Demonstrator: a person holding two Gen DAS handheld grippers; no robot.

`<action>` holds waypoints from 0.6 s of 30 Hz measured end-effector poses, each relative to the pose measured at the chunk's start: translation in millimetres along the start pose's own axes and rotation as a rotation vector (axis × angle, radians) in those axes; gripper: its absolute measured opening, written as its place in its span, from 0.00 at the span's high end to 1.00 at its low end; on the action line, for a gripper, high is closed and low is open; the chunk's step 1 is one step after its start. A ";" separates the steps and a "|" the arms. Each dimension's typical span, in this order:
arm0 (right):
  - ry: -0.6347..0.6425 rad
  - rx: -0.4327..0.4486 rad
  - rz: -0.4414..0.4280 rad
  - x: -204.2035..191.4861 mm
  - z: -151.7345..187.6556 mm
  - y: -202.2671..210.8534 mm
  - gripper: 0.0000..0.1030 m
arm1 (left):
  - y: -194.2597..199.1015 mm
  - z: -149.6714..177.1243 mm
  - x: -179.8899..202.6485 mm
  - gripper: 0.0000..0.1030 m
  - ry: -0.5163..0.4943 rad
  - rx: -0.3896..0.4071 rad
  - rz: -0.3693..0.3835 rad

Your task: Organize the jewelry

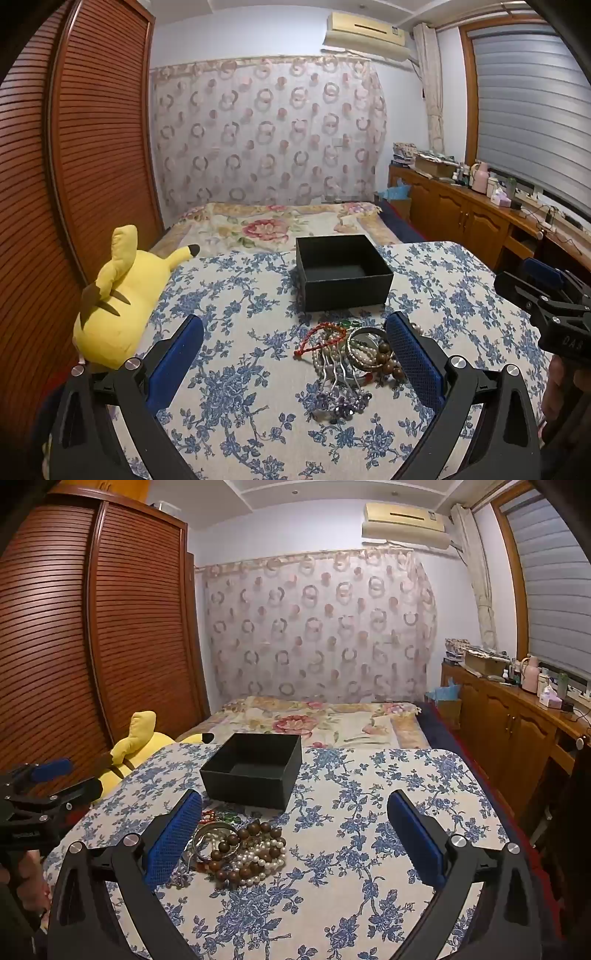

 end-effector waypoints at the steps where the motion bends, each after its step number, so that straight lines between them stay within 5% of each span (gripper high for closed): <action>1: -0.008 -0.002 -0.001 0.3 0.3 -0.3 0.02 | 0.0 0.1 -0.1 0.07 0.003 -0.001 -0.001; 18: -0.006 -0.005 0.000 -1.2 0.1 1.4 0.02 | 0.2 0.1 -0.6 0.07 0.011 -0.004 0.002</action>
Point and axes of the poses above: each gripper's, at about its wrist camera, not at the fingertips, and y roughly against the way its jaws point, x to its right, z to its underside, the point moved 4 cm from there along -y, roughly the way its jaws point, and after that the axes turned 8 degrees about x, right-handed, at the moved point
